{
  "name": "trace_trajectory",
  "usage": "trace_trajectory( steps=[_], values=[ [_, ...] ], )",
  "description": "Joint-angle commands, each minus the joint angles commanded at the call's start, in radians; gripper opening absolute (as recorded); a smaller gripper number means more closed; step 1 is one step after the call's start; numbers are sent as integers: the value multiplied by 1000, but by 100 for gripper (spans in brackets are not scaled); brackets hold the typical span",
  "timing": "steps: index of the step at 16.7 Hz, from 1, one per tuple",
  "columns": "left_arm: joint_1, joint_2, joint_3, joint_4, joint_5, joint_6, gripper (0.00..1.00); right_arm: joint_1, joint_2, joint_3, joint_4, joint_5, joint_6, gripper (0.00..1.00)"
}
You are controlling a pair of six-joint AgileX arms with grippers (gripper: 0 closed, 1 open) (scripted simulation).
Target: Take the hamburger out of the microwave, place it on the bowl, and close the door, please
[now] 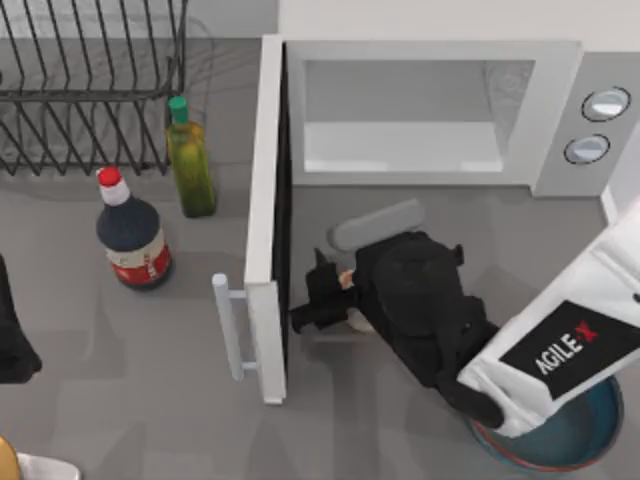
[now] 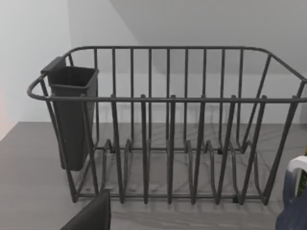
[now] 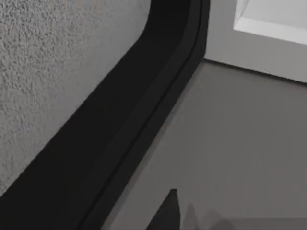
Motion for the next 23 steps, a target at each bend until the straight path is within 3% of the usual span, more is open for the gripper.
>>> trace_trajectory(
  steps=[7,23],
  values=[
    [0,0,0,0,0,0,100,-7,-35,21,-31,-2,0,0],
    [0,0,0,0,0,0,100,-7,-339,72,-415,-8,1,0]
  ],
)
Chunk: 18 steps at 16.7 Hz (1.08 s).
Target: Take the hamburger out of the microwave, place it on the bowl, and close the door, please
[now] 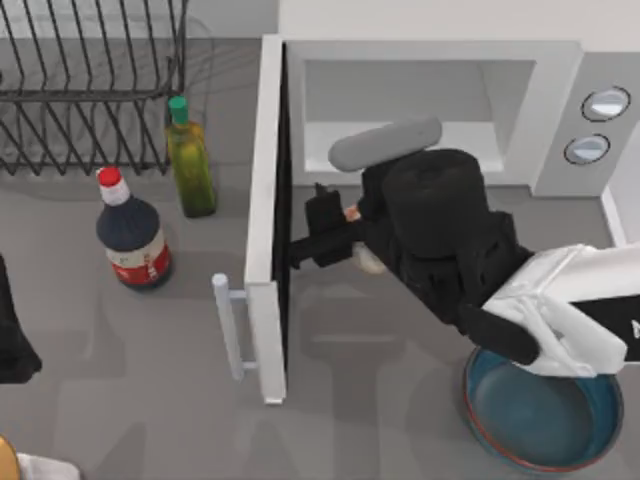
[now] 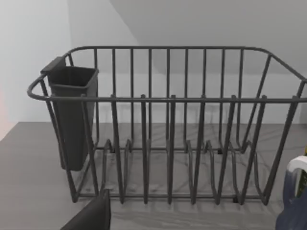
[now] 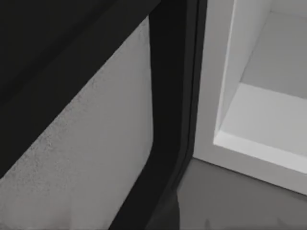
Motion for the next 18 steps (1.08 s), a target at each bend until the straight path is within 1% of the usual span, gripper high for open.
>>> trace_trajectory(
  steps=[6,7,9,11,13,15,18],
  values=[
    [0,0,0,0,0,0,100,-4,5,-3,-5,-11,-7,0],
    [0,0,0,0,0,0,100,-7,6,-3,-18,-32,-24,0],
    [0,0,0,0,0,0,100,-19,11,-3,-65,-106,-86,0],
    [0,0,0,0,0,0,100,-42,17,-3,-136,-221,-191,0],
    [0,0,0,0,0,0,100,-78,21,-2,-228,-374,-337,0],
    [0,0,0,0,0,0,100,-127,23,-2,-338,-551,-525,0],
    [0,0,0,0,0,0,100,-226,20,-8,-526,-836,-865,0]
  ],
)
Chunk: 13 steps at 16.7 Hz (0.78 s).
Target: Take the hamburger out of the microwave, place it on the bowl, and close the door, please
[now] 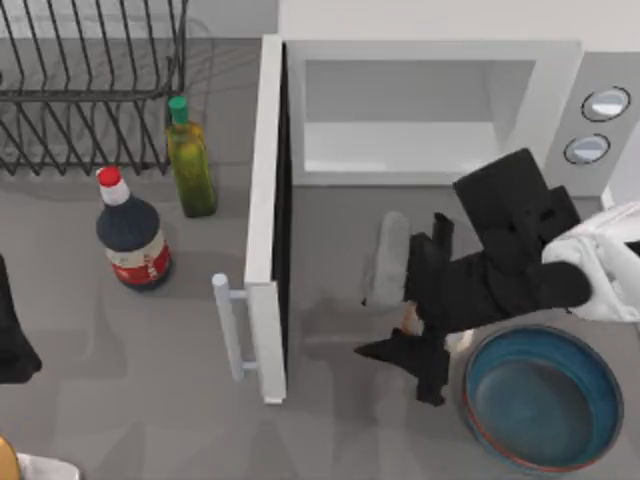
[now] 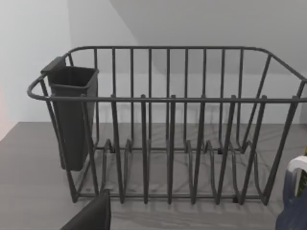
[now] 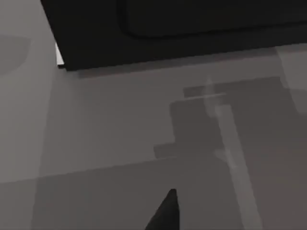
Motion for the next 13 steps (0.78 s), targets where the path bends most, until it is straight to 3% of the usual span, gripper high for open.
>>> trace_trajectory(
  steps=[4,7,10,13],
  values=[
    [0,0,0,0,0,0,100,-166,-7,-24,-270,-326,-462,0],
    [0,0,0,0,0,0,100,-297,-14,-51,-458,-496,-745,0],
    [0,0,0,0,0,0,100,-409,-20,-77,-608,-593,-938,0],
    [0,0,0,0,0,0,100,-477,-23,-92,-693,-624,-1037,0]
  ],
)
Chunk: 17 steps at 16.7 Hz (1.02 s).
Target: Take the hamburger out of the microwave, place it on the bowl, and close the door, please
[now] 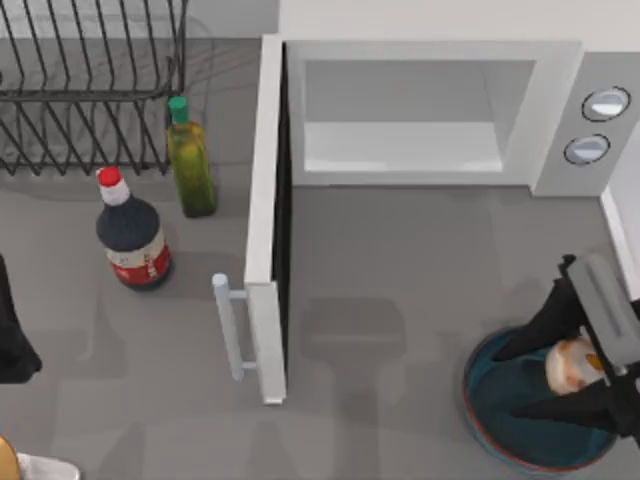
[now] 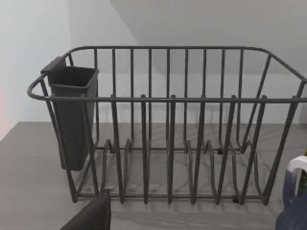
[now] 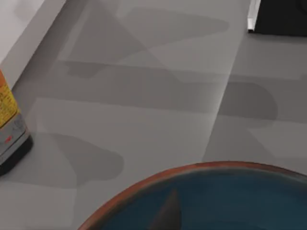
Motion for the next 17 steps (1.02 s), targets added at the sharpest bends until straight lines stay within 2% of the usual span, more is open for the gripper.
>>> trace_trajectory(
  steps=[9,17],
  values=[
    [0,0,0,0,0,0,100,8,8,-10,27,-1,22,0],
    [0,0,0,0,0,0,100,106,46,-107,409,-5,269,0]
  ],
)
